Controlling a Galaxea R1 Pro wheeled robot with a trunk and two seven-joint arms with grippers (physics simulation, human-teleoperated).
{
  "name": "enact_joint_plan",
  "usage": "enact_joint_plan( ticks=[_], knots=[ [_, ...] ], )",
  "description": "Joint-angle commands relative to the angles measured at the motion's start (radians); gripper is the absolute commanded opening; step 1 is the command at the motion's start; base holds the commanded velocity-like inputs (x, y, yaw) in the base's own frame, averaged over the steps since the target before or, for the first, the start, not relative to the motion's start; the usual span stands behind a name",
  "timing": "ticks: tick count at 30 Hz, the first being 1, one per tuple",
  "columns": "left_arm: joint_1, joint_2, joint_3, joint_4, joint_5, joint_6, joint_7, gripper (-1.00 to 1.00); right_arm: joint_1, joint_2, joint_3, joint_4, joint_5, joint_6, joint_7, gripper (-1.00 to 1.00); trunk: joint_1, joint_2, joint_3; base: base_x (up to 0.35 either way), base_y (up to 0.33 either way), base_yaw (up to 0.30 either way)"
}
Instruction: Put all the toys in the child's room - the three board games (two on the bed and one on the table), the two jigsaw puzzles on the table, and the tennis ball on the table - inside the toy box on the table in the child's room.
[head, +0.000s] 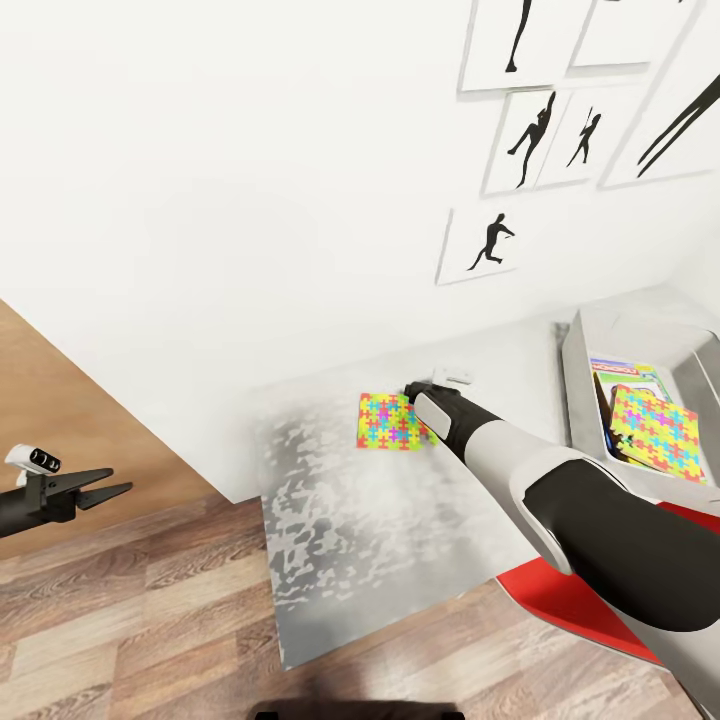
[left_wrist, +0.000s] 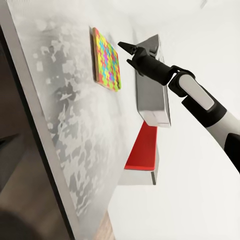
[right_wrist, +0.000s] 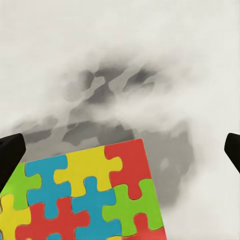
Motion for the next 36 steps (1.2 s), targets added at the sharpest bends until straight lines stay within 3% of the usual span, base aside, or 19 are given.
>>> enact_joint_plan(
  ticks=[1, 28, 36],
  knots=[
    [0.0, 0.001, -0.001, 0.0, 0.001, 0.011, -0.003, 1.0, -0.001, 0.0, 0.007, -0.001, -0.002, 0.008, -0.006, 1.0, 0.001, -0.002, -0.002, 0.0, 0.0, 0.0],
    [0.0, 0.001, -0.001, 0.0, 0.001, 0.011, -0.003, 1.0, -0.001, 0.0, 0.005, -0.001, -0.004, 0.012, -0.002, 1.0, 0.001, -0.002, -0.002, 0.0, 0.0, 0.0],
    [0.0, 0.001, -0.002, 0.0, 0.001, 0.011, -0.003, 1.0, -0.001, 0.0, 0.004, -0.001, -0.004, 0.01, 0.031, 1.0, 0.001, -0.002, -0.002, -0.005, 0.0, 0.0]
  ],
)
